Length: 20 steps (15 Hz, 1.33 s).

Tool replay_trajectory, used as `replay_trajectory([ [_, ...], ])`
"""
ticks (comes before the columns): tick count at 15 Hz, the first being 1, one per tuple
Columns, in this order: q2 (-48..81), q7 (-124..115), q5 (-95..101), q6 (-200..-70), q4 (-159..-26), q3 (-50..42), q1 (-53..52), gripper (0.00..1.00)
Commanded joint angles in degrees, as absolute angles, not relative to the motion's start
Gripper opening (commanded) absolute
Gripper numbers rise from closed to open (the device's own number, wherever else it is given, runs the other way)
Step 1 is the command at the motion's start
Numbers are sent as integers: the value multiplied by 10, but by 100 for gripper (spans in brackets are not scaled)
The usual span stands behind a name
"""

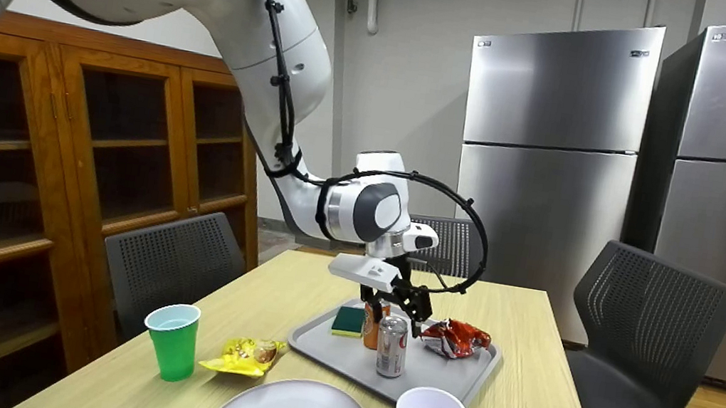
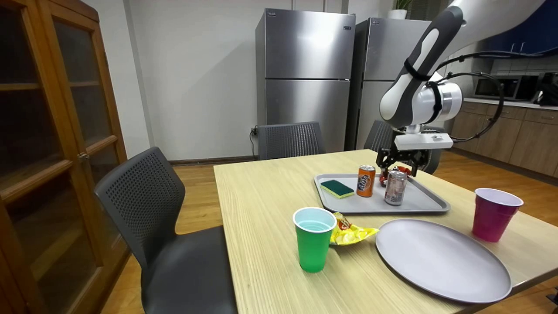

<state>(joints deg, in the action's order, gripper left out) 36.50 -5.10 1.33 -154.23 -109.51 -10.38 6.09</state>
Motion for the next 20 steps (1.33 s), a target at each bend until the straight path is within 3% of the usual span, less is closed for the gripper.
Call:
replay_trajectory([
  [1, 374, -64, 15, -1518, -1074, -106, 57, 100],
  [10, 376, -60, 14, -1517, -1076, -102, 58, 100],
  [11, 376, -59, 14, -1518, -1076, -102, 58, 75],
  [13, 376, -58, 14, -1519, -1077, -101, 58, 68],
  [16, 376, -57, 14, -1519, -1077, -101, 58, 42],
  [20, 368, -50, 13, -1519, -1084, -96, 60, 38],
])
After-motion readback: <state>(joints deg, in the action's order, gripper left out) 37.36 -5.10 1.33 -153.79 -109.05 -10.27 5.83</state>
